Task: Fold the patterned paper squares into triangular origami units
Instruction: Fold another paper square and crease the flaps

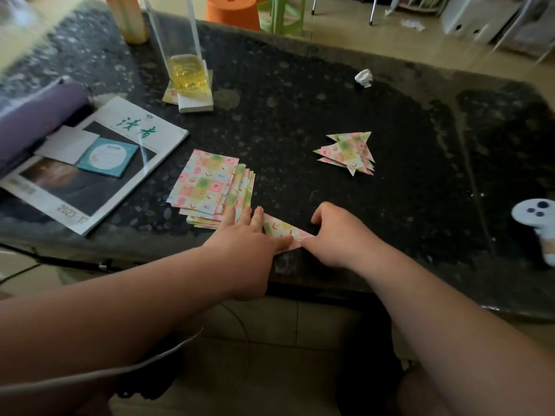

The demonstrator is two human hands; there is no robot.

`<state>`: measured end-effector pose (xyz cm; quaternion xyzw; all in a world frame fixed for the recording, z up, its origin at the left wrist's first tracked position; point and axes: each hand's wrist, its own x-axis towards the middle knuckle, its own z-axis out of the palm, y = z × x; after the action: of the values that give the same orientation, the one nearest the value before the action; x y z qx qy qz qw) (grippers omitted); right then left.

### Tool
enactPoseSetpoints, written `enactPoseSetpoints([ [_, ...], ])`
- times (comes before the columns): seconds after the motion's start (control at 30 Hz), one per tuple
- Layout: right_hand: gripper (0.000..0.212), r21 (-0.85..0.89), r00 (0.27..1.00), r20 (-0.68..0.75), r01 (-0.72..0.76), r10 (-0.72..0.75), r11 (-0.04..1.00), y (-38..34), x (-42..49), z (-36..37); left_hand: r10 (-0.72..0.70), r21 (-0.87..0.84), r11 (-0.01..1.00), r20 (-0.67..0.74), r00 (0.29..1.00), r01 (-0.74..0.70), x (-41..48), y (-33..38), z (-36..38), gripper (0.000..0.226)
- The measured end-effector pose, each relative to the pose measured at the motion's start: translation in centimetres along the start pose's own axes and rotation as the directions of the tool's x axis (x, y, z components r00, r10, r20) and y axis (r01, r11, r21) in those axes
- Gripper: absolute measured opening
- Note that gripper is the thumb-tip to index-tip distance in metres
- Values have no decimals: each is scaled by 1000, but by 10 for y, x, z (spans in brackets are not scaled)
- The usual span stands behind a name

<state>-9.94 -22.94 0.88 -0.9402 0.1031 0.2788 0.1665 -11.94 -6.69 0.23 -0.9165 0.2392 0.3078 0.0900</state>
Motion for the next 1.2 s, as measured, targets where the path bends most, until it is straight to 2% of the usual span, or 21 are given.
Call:
enactPoseSetpoints([
  [0.1, 24, -51, 996, 84, 30, -26, 998, -6, 6, 0, 34, -86, 996, -22, 999, -36, -2, -5, -4, 81],
  [0.2, 4, 35, 992, 62, 104, -106, 994, -8, 10, -4, 36, -296, 952, -145, 989, -79, -5, -18, -11, 57],
  [0.27, 13, 108, 984, 61, 158, -165, 981, -8, 6, -12, -20, -412, 905, -288, 957, -105, -5, -27, -15, 45],
  [0.33, 12, 147, 969, 70, 224, -235, 964, -6, -2, -23, -92, -509, 850, -395, 914, -135, -4, -34, -24, 38],
  [0.4, 12, 179, 951, 64, 288, -303, 941, -3, -13, -34, -102, -565, 810, -398, 912, -156, -7, -38, -35, 22],
  [0.47, 13, 226, 936, 50, 328, -347, 917, 2, -23, -42, -50, -595, 782, -358, 932, -187, -12, -40, -43, 5],
  [0.63, 14, 271, 907, -3, 406, -421, 873, 9, -39, -43, 52, -610, 745, -352, 935, -271, -19, -32, -44, 15],
  [0.77, 15, 252, 894, -57, 443, -444, 860, 6, -38, -42, 62, -611, 725, -401, 914, -318, -19, -25, -45, 20],
  [0.93, 14, 293, 900, -25, 423, -435, 857, 14, -45, -60, 41, -643, 682, -440, 897, -347, -22, -32, -49, 23],
  [1.0, 14, 268, 916, 7, 384, -401, 883, 21, -48, -72, 24, -660, 666, -445, 895, -346, -25, -37, -50, 20],
  [1.1, 20, 58, 966, 13, 257, -258, 965, 38, -42, -91, -7, -642, 698, -447, 894, -316, -26, -47, -50, 15],
  [1.17, 23, -14, 987, -27, 159, -159, 987, 45, -38, -95, -27, -635, 712, -451, 892, -299, -25, -51, -50, 14],
  [1.2, 22, 8, 982, -74, 176, -175, 984, 46, -37, -93, -27, -633, 713, -452, 892, -300, -25, -50, -50, 15],
])
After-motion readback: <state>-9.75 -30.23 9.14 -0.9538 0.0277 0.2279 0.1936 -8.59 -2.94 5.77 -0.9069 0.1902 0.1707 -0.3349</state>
